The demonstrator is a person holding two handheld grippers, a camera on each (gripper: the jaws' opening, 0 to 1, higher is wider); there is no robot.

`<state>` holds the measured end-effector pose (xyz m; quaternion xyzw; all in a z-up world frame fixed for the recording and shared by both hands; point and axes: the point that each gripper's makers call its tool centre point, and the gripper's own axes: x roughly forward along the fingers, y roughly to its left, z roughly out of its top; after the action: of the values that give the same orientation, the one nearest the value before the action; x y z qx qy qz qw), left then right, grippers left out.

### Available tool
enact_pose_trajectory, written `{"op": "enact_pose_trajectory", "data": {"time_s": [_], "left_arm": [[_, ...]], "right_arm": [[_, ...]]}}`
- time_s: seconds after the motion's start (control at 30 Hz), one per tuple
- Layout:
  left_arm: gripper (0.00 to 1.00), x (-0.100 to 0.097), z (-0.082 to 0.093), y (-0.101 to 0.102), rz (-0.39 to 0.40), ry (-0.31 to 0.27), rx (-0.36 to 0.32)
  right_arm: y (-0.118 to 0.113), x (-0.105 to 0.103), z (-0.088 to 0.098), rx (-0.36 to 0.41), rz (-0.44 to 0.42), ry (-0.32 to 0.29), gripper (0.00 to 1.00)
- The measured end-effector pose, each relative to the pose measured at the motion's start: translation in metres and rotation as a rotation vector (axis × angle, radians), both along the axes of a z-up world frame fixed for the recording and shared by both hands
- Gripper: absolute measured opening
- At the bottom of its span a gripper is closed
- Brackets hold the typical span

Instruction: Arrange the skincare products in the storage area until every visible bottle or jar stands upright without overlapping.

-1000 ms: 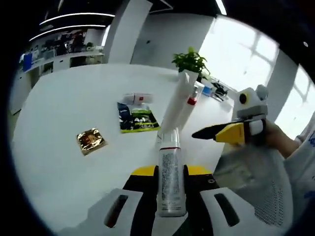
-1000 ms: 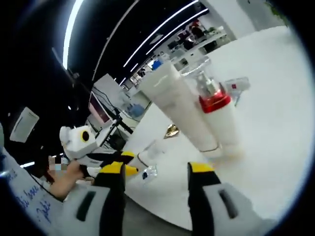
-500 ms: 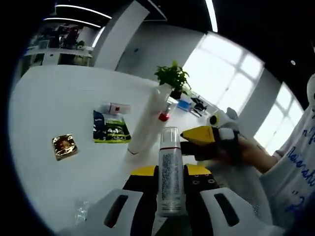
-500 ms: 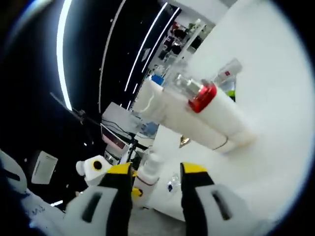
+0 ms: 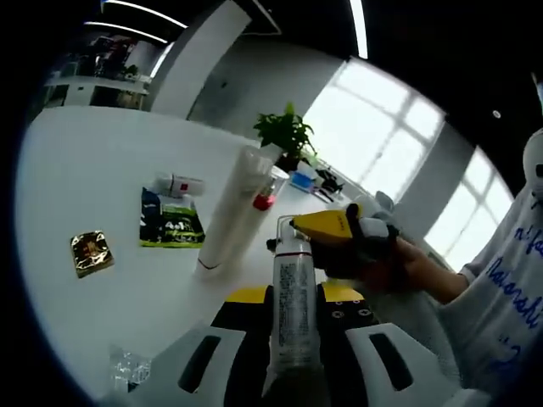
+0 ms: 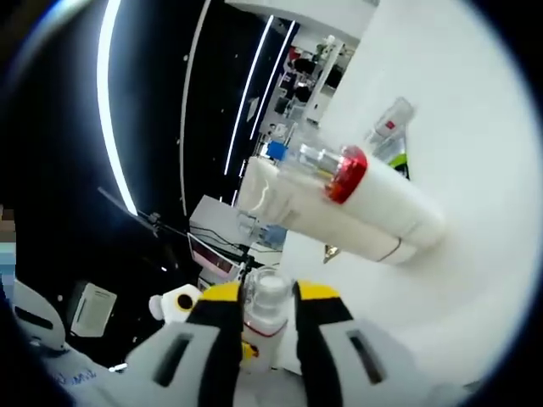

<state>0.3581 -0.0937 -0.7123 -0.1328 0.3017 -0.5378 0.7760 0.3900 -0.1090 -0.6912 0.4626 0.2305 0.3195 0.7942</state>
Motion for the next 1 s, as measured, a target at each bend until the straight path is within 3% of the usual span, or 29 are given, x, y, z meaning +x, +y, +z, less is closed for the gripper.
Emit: {"op": "enact_pose_trajectory", "data": {"time_s": [0.1, 0.2, 0.27, 0.5, 0.7, 1.0], "left_arm": [[0.17, 0.0, -0.009, -0.002, -0.029, -0.065, 0.078], [0.17, 0.0, -0.013, -0.005, -0.037, -0.083, 0.1], [0.18, 0.004, -0.015, -0.005, -0.037, -0.128, 0.124], [0.2, 0.007, -0.019, -0.006, -0.055, -0.16, 0.173], [0.22, 0.01, -0.032, -0.007, -0.106, -0.236, 0.287], [0.25, 0.013, -0.034, -0.021, -0.145, -0.254, 0.301]], "right_arm": [[0.004, -0.001, 0.002, -0.086, 0.023, -0.068, 0.21], [0.004, 0.0, 0.003, -0.168, 0.038, -0.129, 0.21], [0.003, 0.001, 0.002, -0.196, 0.039, -0.146, 0.21], [0.0, 0.004, 0.002, -0.257, 0.048, -0.2, 0.2], [-0.003, 0.009, -0.004, -0.405, 0.076, -0.267, 0.2], [-0.005, 0.01, -0.012, -0.621, 0.138, -0.386, 0.2]]}}
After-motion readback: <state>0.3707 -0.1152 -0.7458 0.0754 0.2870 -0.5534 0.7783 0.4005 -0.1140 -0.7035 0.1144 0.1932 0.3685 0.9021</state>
